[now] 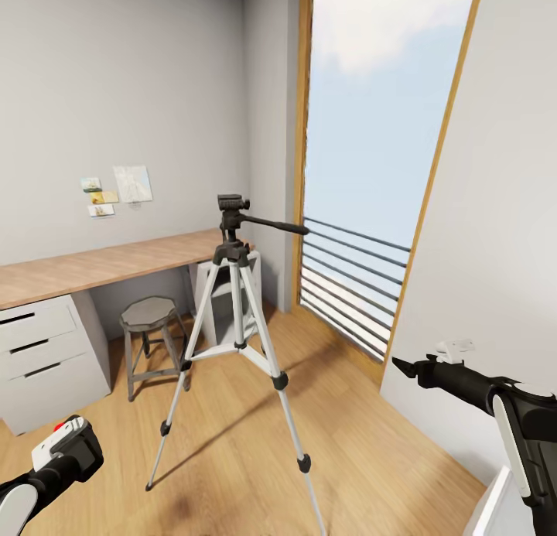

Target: Attach the digital camera to the camera tripod in the bedroom.

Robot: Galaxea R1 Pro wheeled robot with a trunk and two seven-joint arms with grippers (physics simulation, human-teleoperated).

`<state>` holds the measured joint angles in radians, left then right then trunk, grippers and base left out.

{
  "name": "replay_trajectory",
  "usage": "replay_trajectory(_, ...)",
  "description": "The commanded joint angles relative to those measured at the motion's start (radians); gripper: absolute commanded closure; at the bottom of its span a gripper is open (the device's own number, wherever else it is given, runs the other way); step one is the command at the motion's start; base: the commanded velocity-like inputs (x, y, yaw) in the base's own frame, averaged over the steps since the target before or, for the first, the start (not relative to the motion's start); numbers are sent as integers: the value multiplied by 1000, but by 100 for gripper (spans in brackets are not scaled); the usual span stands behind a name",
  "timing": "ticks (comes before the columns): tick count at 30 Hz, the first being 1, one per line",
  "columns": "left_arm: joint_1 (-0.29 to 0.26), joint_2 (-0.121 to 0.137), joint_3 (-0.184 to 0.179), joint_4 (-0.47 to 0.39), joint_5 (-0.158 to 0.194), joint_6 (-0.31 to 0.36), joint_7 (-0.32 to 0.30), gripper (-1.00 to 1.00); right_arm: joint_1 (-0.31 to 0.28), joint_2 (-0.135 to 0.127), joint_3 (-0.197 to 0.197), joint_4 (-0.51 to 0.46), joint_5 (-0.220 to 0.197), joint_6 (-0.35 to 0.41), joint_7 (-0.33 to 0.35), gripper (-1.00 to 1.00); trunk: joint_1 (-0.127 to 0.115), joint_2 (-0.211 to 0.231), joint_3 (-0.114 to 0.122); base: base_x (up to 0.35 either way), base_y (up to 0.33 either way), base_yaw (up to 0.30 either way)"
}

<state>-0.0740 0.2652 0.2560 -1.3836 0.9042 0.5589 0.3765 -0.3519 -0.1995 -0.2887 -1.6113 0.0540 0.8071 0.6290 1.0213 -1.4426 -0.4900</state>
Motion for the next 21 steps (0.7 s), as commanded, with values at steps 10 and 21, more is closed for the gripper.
replay_trajectory(10, -1, 0, 0, 0, 6, 4, 10, 100, -1, 0, -1, -1, 6, 4, 8, -100, -38, 70, 15, 0, 0, 0)
replay_trajectory(21, -1, 0, 0, 1, 6, 4, 14, 100, -1, 0, -1, -1, 6, 4, 8, -100, -81, 147, 33, 0, 0, 0)
